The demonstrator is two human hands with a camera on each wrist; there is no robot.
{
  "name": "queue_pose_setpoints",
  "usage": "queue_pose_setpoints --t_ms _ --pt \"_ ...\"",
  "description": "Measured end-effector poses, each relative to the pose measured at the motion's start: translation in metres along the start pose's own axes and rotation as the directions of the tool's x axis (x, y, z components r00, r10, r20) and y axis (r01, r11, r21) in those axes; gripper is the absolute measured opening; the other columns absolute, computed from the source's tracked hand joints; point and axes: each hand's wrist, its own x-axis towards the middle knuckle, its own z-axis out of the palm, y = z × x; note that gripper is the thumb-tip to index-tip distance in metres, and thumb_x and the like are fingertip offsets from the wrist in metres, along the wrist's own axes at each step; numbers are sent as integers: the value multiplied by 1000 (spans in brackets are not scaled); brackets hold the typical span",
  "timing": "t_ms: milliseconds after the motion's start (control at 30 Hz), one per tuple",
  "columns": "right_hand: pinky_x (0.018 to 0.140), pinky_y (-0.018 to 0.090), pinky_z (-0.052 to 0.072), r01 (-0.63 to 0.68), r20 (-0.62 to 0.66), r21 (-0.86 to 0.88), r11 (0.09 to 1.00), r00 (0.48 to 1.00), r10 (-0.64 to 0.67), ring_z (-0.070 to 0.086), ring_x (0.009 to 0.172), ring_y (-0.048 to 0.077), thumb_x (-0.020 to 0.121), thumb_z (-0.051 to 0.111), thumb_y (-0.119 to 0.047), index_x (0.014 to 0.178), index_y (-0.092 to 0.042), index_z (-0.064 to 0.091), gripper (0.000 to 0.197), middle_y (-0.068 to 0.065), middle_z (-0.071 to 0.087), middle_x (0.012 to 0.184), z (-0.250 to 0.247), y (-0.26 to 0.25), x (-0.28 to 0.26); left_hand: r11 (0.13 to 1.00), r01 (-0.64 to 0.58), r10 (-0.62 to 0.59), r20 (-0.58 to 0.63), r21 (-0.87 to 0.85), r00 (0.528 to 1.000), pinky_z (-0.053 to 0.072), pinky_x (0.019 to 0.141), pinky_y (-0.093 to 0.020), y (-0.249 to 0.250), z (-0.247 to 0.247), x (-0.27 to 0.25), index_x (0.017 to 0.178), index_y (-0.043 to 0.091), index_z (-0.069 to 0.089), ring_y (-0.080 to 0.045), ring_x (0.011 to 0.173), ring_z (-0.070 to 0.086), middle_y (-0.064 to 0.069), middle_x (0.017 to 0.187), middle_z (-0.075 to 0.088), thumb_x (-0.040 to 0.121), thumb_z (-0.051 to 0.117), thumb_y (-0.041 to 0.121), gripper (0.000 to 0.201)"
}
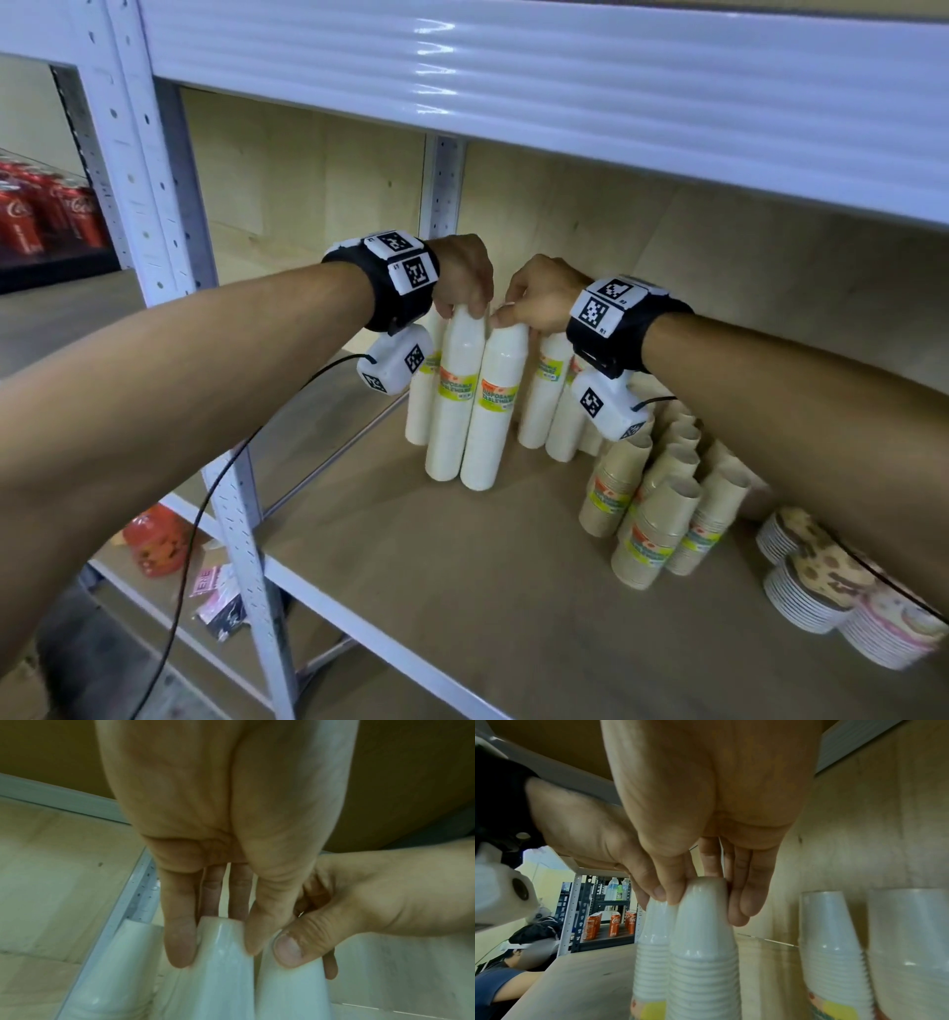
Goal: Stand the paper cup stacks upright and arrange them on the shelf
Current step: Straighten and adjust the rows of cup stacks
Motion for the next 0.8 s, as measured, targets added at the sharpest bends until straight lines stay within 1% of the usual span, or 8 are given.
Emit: queue_pose_setpoints --t_ms 67,133,233,333,500,600,700,800 --pt "73 38 59 -17 -1 12 1000 1000 17 71 79 25 74 80 -37 96 -6 71 38 9 72 85 -7 9 -5 999 -39 39 15 9 999 57 69 -29 14 1 -1 118 9 68 -15 69 62 -4 101 65 87 69 10 31" --pt "74 38 59 -40 -5 25 999 999 41 72 81 27 75 80 -36 95 -5 71 38 10 72 87 -14 18 -11 997 -77 77 33 0 997 56 62 -25 26 3 0 117 11 69 -15 70 64 -1 101 63 86 70 10 32" --pt "73 38 59 -85 -10 26 996 996 85 73 80 28 74 80 -35 92 -2 71 39 14 74 88 -21 31 -16 993 -106 108 34 -54 994 57 58 -23 36 8 12 113 13 71 -25 87 69 -1 97 63 82 73 7 32" --pt "73 42 62 -133 -53 19 991 990 134 74 75 27 73 81 -34 90 -2 72 38 13 73 83 -26 42 -19 986 -149 152 32 -72 988 54 53 -22 47 15 20 109 14 72 -21 82 67 -4 106 63 80 73 7 30" --pt "63 33 57 -202 -95 -18 979 975 199 69 65 24 70 83 -35 83 -5 67 36 9 67 71 -29 60 -23 975 -216 217 11 -56 976 51 60 -23 60 24 33 108 17 72 -19 87 64 -2 107 62 80 71 7 29" --pt "61 31 56 -226 -101 -20 974 970 223 70 68 23 70 83 -35 87 -5 69 37 7 68 74 -30 68 -24 968 -249 249 2 -28 968 49 61 -22 65 30 40 105 21 72 -19 98 63 -1 110 63 79 70 8 30" --pt "60 28 53 -232 -106 -16 973 968 229 68 71 21 72 83 -34 89 -4 70 37 5 67 75 -28 72 -25 967 -255 255 6 -27 967 50 64 -23 67 34 46 107 20 72 -20 100 63 -2 112 63 79 70 7 31" --pt "66 30 56 -229 -113 5 973 967 228 70 80 23 73 83 -32 94 -4 71 37 8 70 87 -25 77 -25 965 -259 259 3 -44 966 49 65 -24 68 39 51 110 18 71 -20 101 63 -2 112 63 80 70 5 32"
